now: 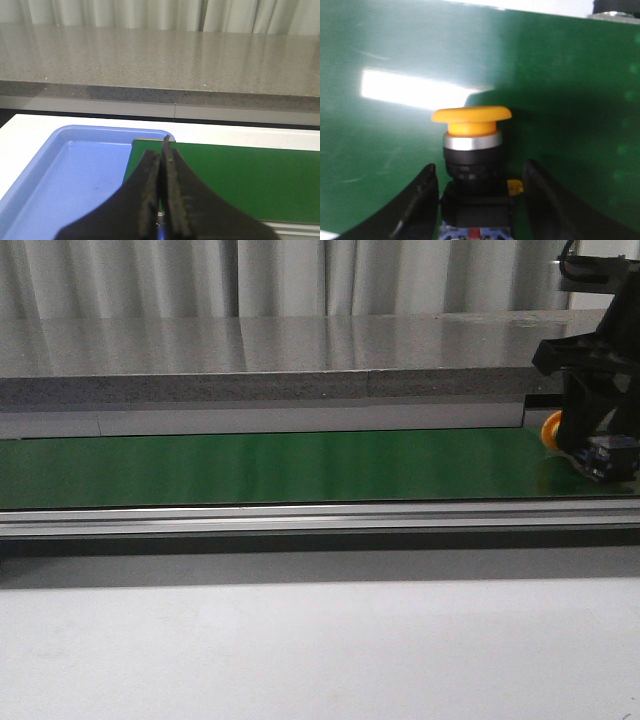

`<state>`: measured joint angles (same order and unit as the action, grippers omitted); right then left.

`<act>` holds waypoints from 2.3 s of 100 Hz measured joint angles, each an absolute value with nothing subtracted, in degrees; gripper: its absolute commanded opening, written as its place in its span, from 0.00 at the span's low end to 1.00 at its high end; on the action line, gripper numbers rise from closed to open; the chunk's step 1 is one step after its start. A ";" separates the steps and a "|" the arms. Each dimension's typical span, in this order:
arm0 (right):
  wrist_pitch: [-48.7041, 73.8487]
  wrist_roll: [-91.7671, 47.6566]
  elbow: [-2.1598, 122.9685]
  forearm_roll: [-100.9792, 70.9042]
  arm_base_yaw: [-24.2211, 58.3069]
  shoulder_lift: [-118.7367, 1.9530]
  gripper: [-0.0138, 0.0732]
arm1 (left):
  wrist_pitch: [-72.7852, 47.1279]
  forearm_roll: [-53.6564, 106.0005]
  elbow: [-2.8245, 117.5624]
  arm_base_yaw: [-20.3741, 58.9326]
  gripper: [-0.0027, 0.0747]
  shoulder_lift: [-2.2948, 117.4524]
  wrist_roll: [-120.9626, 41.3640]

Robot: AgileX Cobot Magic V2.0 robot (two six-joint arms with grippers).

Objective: Move button from left to right
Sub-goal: 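Lower the right gripper onto the button and close on its base, then lift the button with the right gripper and move it over the green tray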

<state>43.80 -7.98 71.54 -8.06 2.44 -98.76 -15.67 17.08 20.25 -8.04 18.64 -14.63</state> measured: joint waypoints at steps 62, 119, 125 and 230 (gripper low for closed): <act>55.84 -7.98 86.92 0.00 -10.46 -98.76 0.41 | -15.67 17.08 20.25 -8.04 0.01 18.64 -14.63; 49.98 -13.48 87.06 -1.76 -24.88 -106.00 0.41 | -15.67 17.08 20.25 -8.04 0.01 18.64 -14.63; 49.54 -14.51 87.06 -2.02 -25.10 -107.50 0.41 | -15.67 17.08 20.25 -8.04 0.01 18.64 -14.63; 48.69 -16.20 87.10 -6.47 -25.16 -116.09 0.66 | -15.67 17.08 20.25 -8.04 0.01 18.64 -14.63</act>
<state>48.69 -16.20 87.10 -6.47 -25.16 -116.09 -15.67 17.08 20.25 -8.04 18.64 -14.63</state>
